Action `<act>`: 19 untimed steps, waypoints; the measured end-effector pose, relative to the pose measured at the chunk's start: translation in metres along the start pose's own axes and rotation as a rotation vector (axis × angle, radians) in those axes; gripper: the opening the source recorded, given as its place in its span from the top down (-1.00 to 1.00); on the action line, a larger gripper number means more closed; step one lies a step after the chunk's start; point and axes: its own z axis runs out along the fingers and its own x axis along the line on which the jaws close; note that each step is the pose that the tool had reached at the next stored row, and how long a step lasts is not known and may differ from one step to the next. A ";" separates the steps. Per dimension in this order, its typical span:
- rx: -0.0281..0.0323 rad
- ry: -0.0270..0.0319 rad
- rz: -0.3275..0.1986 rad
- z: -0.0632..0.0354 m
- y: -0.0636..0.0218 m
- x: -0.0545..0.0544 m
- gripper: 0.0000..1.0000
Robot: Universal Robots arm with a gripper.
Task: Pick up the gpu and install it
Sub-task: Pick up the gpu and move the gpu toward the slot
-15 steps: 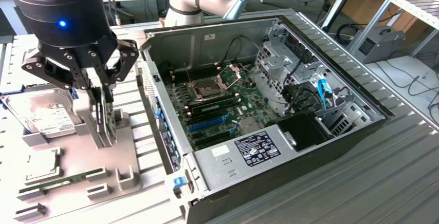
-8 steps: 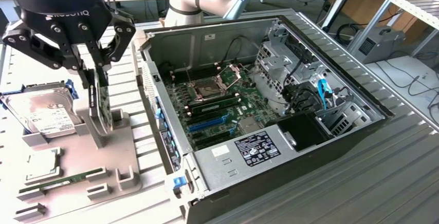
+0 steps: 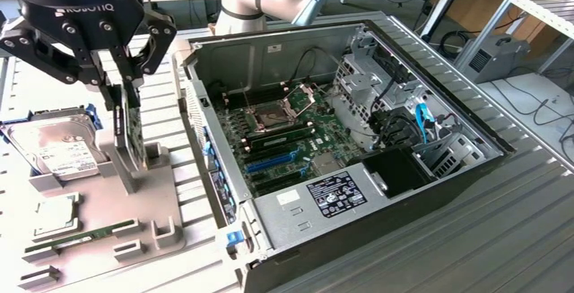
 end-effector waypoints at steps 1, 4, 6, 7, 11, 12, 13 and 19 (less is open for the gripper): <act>-0.0001 0.0000 0.000 -0.0009 0.0000 0.000 0.47; -0.0001 -0.0001 0.000 -0.0036 0.0000 0.000 0.47; 0.0000 -0.0001 0.000 -0.0060 0.0000 0.000 0.47; -0.0001 -0.0001 0.000 -0.0069 0.0000 0.000 0.47; -0.0001 -0.0001 0.000 -0.0108 0.0000 0.000 0.47; -0.0001 -0.0001 0.000 -0.0117 0.0000 0.000 0.47; -0.0001 -0.0001 0.000 -0.0127 0.0000 0.000 0.47; -0.0001 -0.0001 0.000 -0.0185 0.0000 0.000 0.47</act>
